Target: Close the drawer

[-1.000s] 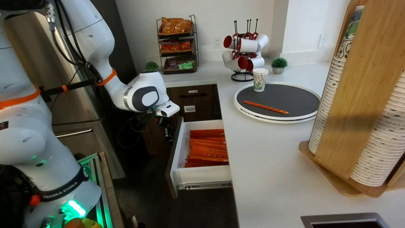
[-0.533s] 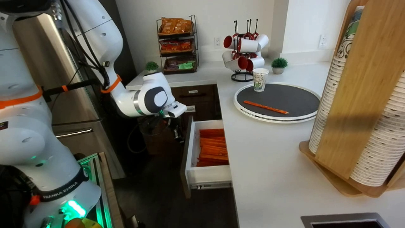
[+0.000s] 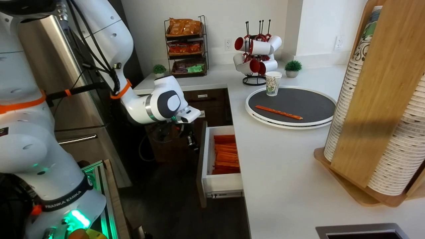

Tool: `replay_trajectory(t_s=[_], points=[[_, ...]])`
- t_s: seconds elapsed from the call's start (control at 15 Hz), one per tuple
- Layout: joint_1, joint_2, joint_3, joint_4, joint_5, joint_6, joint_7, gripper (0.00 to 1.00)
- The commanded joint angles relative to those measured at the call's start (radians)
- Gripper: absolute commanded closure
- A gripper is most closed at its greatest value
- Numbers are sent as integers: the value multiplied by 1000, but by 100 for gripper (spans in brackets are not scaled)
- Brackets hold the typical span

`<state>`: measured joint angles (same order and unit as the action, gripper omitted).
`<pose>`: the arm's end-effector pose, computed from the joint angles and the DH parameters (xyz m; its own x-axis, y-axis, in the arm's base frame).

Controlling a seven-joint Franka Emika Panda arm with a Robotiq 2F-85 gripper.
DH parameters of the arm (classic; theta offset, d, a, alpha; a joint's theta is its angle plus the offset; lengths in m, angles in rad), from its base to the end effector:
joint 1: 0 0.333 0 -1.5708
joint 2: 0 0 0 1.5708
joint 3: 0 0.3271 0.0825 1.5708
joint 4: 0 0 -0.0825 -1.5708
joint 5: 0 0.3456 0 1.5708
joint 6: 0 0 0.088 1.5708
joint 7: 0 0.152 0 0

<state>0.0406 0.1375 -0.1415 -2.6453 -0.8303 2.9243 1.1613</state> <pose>0.4193 -0.0049 0.2068 0.8724 -0.4158 0.2571 -0.4507 -0.8877 0.0936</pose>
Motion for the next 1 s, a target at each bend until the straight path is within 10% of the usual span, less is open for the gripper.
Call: replay_trajectory(t_s=[0.0, 0.93], points=[[32, 30, -63, 69, -194, 12, 191, 100], [24, 283, -150, 409, -1004, 30, 1047, 100]])
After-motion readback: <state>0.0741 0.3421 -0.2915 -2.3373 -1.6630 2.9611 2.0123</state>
